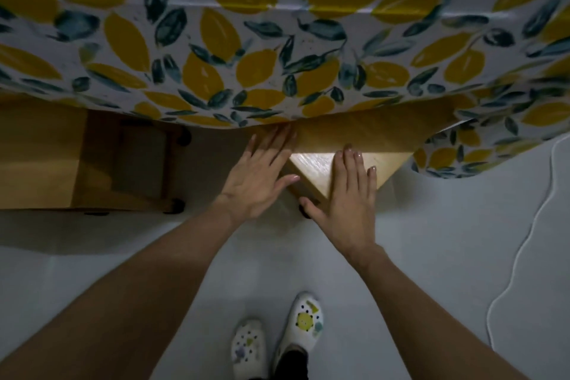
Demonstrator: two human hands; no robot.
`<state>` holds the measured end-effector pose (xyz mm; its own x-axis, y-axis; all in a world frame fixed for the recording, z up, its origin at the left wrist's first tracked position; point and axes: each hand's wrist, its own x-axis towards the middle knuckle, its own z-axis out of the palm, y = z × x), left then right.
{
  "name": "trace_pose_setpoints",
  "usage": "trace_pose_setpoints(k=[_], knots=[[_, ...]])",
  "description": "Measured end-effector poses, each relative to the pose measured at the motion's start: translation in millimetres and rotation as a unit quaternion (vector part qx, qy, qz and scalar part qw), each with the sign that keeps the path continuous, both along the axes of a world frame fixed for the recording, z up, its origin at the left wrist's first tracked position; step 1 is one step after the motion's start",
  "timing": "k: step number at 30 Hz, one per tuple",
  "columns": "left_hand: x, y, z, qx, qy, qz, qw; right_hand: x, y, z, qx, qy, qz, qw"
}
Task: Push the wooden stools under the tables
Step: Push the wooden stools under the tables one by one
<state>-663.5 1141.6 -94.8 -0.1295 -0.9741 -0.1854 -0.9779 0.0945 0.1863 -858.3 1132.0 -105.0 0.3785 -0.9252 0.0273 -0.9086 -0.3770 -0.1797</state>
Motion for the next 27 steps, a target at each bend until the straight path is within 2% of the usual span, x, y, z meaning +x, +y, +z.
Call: trace_pose_setpoints(k=[7,17,21,27], knots=[[1,3,-4,-0.01,0.062,0.017,0.998,7,-1,-13,-0.065,0.038,-0.025,0.997],[-25,8,-5,-0.03,0.078,0.079,0.993,-9,-4,-16,-0.062,0.054,0.005,0.997],[-46,25,-1,-0.029,0.081,0.104,0.991,-30,-2,-12,-0.042,0.065,0.047,0.996],[-118,67,11,-0.021,0.036,0.177,0.983,-103,-3,-3,-0.004,0.053,0.181,0.982]])
